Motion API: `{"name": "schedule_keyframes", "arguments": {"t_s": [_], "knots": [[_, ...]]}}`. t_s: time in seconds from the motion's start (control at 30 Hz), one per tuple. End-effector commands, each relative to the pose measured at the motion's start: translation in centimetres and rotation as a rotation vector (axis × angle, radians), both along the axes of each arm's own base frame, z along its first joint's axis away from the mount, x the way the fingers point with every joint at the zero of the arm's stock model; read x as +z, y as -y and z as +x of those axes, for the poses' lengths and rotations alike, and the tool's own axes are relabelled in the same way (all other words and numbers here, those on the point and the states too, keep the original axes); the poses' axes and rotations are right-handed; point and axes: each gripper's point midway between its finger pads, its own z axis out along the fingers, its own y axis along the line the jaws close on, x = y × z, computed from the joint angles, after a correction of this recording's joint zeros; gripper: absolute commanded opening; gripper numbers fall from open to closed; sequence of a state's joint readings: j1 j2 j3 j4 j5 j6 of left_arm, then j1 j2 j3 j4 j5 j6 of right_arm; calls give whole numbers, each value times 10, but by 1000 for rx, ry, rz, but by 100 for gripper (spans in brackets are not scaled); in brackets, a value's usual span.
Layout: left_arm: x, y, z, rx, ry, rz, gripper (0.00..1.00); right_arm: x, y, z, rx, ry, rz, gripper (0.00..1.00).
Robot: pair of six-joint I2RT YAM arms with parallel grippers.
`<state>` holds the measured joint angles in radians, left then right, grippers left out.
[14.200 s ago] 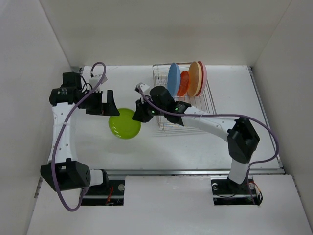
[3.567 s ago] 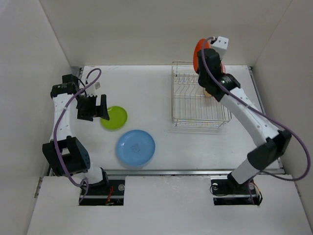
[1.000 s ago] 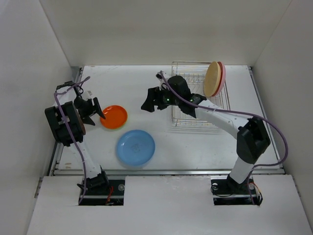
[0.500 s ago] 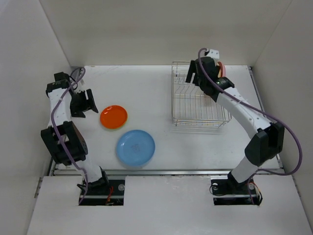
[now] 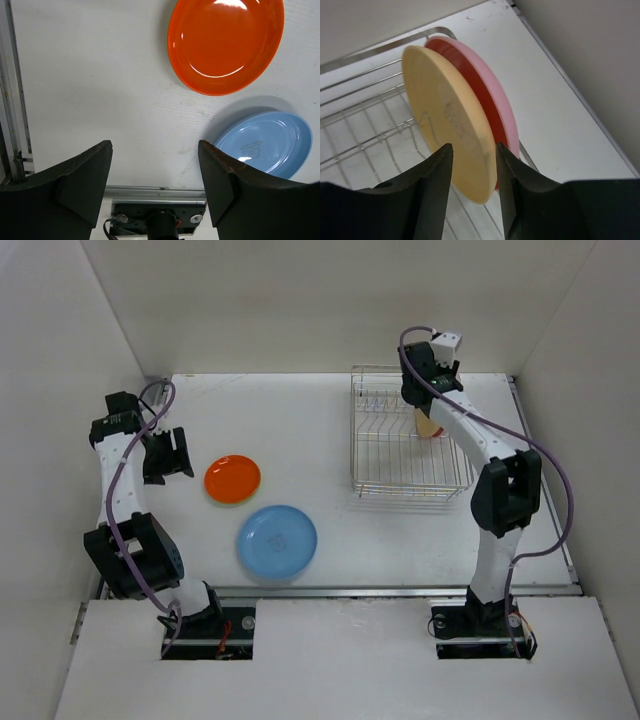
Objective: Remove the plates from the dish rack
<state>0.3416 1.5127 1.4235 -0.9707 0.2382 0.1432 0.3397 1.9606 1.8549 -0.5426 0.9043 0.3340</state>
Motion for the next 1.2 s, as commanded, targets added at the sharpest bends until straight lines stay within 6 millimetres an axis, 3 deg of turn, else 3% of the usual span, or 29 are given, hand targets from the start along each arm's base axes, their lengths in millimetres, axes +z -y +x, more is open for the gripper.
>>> {"name": "schedule_keyframes", "arguments": {"t_s": [0.0, 0.13, 0.2, 0.33, 0.37, 0.53, 0.63, 0.67, 0.73, 0.9, 1.03, 1.17], "knots": [[5, -1, -14, -12, -2, 38, 66, 21, 19, -2, -99, 32, -88, 46], [3, 1, -16, -24, -7, 29, 66, 14, 24, -5, -123, 21, -118, 52], [3, 1, -15, -25, -7, 29, 66, -4, 20, 2, -81, -13, -102, 52], [2, 3, -17, -28, -12, 16, 66, -30, 24, 8, -84, -65, -124, 41], [2, 3, -17, -28, -12, 16, 66, -35, 24, 9, -83, -74, -127, 34], [2, 3, -17, -28, -12, 16, 66, -29, 26, 10, -101, -68, -140, 18], [0, 4, -19, -29, -21, 13, 68, 0, 35, 1, -152, -17, -157, 14], [0, 4, -19, -29, -21, 13, 68, 19, 40, -7, -172, 12, -166, 11], [0, 4, -19, -29, -21, 13, 68, 42, 36, -19, -184, 35, -202, 4], [2, 3, -17, -28, -12, 16, 68, 126, 39, -54, -224, 200, -192, 0], [5, 6, -19, -32, -9, 7, 68, 176, 39, -83, -242, 259, -232, 0], [11, 7, -20, -32, 3, 11, 68, 207, 37, -113, -295, 269, -271, 0]]}}
